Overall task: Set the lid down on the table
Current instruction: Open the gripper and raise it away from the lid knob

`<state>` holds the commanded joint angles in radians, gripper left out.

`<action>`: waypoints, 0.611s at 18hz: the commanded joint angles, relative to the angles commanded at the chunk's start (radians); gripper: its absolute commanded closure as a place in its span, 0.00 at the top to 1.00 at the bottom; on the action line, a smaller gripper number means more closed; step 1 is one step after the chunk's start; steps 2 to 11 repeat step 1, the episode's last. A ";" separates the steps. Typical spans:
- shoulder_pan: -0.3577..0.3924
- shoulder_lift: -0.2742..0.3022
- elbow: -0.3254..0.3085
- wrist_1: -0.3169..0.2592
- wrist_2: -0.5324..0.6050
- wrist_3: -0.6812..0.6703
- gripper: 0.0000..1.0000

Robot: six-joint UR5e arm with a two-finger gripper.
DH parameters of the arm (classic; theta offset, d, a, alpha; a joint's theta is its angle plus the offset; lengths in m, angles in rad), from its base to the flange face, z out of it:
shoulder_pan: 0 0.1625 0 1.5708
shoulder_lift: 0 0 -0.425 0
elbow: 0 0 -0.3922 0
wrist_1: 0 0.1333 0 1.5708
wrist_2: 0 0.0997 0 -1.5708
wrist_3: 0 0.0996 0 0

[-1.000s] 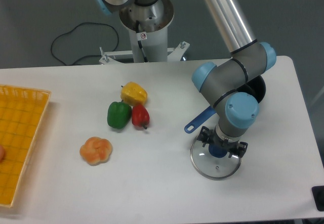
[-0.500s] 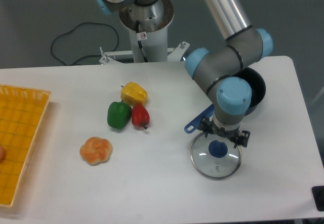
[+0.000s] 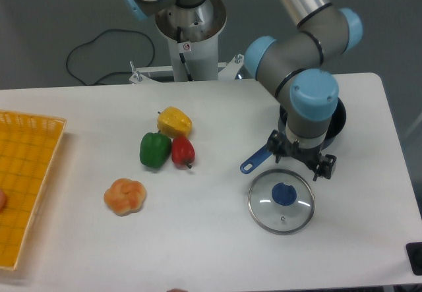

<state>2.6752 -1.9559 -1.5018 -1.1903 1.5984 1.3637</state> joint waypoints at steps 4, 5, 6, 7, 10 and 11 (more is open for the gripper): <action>0.011 0.011 0.000 -0.012 0.000 0.000 1.00; 0.011 0.011 0.000 -0.012 0.000 0.000 1.00; 0.011 0.011 0.000 -0.012 0.000 0.000 1.00; 0.011 0.011 0.000 -0.012 0.000 0.000 1.00; 0.011 0.011 0.000 -0.012 0.000 0.000 1.00; 0.011 0.011 0.000 -0.012 0.000 0.000 1.00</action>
